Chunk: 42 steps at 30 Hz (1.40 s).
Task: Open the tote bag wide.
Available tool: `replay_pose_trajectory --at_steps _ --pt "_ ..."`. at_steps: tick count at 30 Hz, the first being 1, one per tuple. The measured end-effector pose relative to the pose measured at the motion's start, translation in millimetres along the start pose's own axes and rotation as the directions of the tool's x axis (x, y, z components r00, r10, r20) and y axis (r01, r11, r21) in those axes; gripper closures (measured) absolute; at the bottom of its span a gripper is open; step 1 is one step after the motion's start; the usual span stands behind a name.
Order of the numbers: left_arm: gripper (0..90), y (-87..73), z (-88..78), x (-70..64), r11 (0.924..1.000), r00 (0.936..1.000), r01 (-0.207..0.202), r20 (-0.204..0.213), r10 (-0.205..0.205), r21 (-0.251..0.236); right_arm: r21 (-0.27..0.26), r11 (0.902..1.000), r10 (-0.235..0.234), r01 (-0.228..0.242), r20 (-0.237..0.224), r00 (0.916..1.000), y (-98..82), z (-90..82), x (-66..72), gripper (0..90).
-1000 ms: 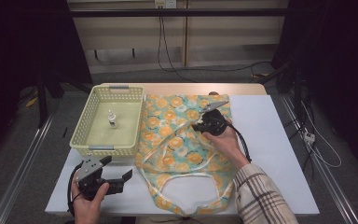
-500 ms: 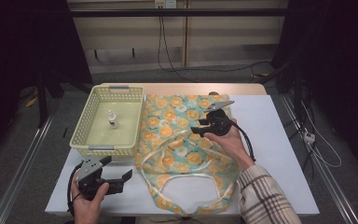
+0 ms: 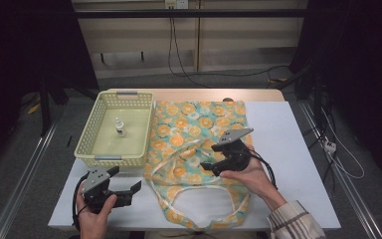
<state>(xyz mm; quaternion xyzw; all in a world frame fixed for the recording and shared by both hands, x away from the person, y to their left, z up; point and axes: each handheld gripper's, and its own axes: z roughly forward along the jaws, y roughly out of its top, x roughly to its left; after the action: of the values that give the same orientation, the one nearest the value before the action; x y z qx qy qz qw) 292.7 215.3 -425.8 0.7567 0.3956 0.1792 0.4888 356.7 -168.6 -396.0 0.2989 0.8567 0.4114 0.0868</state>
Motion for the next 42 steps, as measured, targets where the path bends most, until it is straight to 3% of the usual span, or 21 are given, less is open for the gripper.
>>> replay_pose_trajectory --at_steps 5,6,9,13,17,23,28,30,33,38,41,42 --pt "6.6 0.0 -0.5 -0.3 1.0000 1.0000 0.008 0.003 -0.008 -0.006 0.064 0.9969 -0.044 0.046 -0.042 0.9982 -8.4 13.7 19.5 31.8" --pt "6.6 0.0 -0.6 -0.2 1.0000 1.0000 0.008 0.004 -0.008 -0.006 0.064 0.9969 -0.044 0.046 -0.042 0.9982 -8.4 13.7 19.5 31.8" --pt "6.7 -0.1 -1.0 -0.1 1.0000 0.9999 -0.001 0.014 0.001 0.002 0.137 0.9889 -0.047 0.058 -0.080 0.9956 -17.4 30.2 21.1 36.5" --pt "6.8 -0.2 0.2 -0.7 0.9999 0.9998 -0.006 0.021 0.006 0.009 0.145 0.9861 -0.066 0.080 -0.101 0.9927 -18.9 37.9 22.6 44.4" --pt "6.8 -0.1 -0.1 -0.4 0.9999 0.9999 -0.006 0.016 0.006 0.011 0.177 0.9775 -0.099 0.115 -0.097 0.9904 -20.3 44.3 25.9 51.3" --pt "6.9 -0.1 0.2 -0.7 0.9999 0.9998 -0.006 0.018 0.005 0.010 0.221 0.9697 -0.085 0.104 -0.090 0.9923 -27.2 51.9 18.9 60.9" --pt "6.9 -0.2 0.1 -0.4 1.0000 0.9998 -0.002 0.018 0.002 0.010 0.219 0.9697 -0.087 0.108 -0.099 0.9912 -28.1 52.7 18.0 65.5" --pt "6.9 -0.2 0.2 -0.5 1.0000 0.9998 -0.001 0.018 0.001 0.009 0.222 0.9644 -0.121 0.144 -0.111 0.9864 -27.8 52.7 21.9 69.6" --pt "6.9 -0.2 0.2 -0.6 0.9999 0.9998 -0.003 0.019 0.003 0.011 0.228 0.9613 -0.130 0.155 -0.121 0.9842 -27.5 52.8 24.8 74.6" --pt "7.0 -0.3 0.3 -1.0 0.9999 0.9998 -0.001 0.021 0.001 0.012 0.220 0.9657 -0.114 0.138 -0.118 0.9864 -29.1 52.7 23.9 77.4" --pt "7.0 -0.4 0.2 -0.8 0.9999 0.9998 -0.002 0.019 0.002 0.013 0.221 0.9669 -0.103 0.128 -0.119 0.9876 -29.1 52.6 23.1 90.0" --pt "7.0 -0.4 0.1 -0.5 0.9999 0.9998 -0.004 0.018 0.004 0.014 0.221 0.9683 -0.092 0.117 -0.123 0.9881 -28.9 53.1 22.4 90.0"
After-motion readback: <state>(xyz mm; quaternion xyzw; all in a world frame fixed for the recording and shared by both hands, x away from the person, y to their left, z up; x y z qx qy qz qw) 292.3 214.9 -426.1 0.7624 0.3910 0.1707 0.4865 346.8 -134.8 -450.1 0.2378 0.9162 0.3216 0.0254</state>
